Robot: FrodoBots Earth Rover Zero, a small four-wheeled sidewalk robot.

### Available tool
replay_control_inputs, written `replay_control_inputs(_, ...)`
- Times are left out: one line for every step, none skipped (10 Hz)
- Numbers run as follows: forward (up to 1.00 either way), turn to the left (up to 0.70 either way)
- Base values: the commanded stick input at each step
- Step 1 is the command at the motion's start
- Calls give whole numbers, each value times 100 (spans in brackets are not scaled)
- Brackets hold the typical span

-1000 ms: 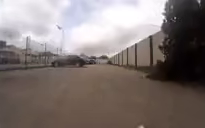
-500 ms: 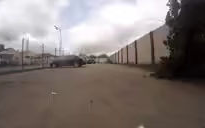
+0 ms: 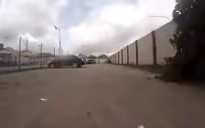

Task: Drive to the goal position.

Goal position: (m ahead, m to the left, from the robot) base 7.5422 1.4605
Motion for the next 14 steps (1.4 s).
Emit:
replay_control_inputs(70, 0)
replay_control_inputs(70, 0)
replay_control_inputs(70, 0)
replay_control_inputs(70, 0)
replay_control_inputs(70, 0)
replay_control_inputs(70, 0)
replay_control_inputs(70, 0)
replay_control_inputs(70, 0)
replay_control_inputs(70, 0)
replay_control_inputs(70, 0)
replay_control_inputs(70, 0)
replay_control_inputs(70, 0)
replay_control_inputs(70, 0)
replay_control_inputs(70, 0)
